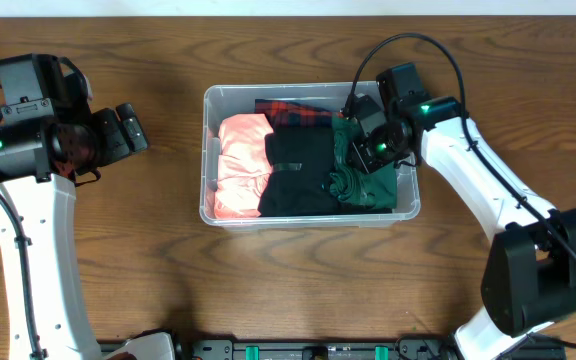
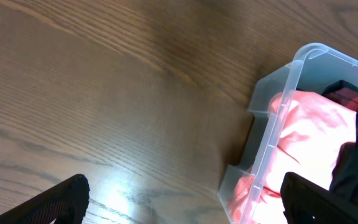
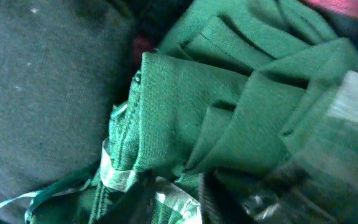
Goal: Pack container
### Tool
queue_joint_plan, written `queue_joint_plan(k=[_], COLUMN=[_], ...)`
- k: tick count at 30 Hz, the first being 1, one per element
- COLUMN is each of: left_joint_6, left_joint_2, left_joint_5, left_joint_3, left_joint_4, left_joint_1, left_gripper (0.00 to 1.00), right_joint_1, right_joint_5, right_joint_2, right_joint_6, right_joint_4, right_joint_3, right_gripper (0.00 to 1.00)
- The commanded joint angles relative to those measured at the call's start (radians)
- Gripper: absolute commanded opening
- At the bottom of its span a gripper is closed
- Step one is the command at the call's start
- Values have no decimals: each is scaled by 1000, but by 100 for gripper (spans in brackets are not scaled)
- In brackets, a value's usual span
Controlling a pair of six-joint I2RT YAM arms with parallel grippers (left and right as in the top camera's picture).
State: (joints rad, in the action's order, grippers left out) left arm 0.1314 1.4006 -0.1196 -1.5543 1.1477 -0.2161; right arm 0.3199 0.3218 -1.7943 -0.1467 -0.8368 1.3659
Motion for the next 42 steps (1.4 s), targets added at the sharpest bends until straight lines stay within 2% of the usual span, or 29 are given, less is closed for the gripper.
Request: queue_joint_plan(k=[1, 2, 4, 5, 9, 13, 16, 22, 28, 35, 38, 42], left_joint_6=[5, 5, 5, 5, 5, 2, -47, -113, -167, -175, -176, -176], left_joint_2=[2, 2, 2, 2, 2, 2, 0, -83, -371, -885, -1029, -1130], left_joint_5=[16, 16, 16, 16, 17, 16, 16, 15, -46, -75, -74, -74], left_joint_3=[4, 4, 4, 4, 4, 4, 4, 20, 234, 663, 745, 763], left_joint_4=[2, 1, -4, -6, -10, -48, -58, -49, -162, -321, -289, -122], left_joint_1=[-5, -5, -5, -5, -5, -4, -5, -4, -2, -2, -2, -2], left_gripper=[98, 98, 98, 98, 98, 98, 98, 98, 98, 98, 98, 98], right_joint_1=[5, 5, 1, -1, -17, -35, -53, -143, -182, -163, -163, -163], right_joint_5=[-115, -137, -211, -249, -389, -442, -469, -462, -430, -452, -452, -452], right_joint_2=[80, 111, 183, 213, 301, 338, 357, 456, 677, 1117, 1249, 1355], right_joint_6=[10, 10, 10, 10, 10, 10, 16, 154, 186, 199, 198, 198], right_joint_4=[8, 11, 29, 42, 81, 91, 64, -24, -47, 61, 34, -131], right_joint_3=[60, 75, 102, 107, 107, 107, 107, 95, -49, -461, -571, -649], right_gripper=[35, 47, 89, 99, 99, 99, 99, 99, 99, 99, 99, 99])
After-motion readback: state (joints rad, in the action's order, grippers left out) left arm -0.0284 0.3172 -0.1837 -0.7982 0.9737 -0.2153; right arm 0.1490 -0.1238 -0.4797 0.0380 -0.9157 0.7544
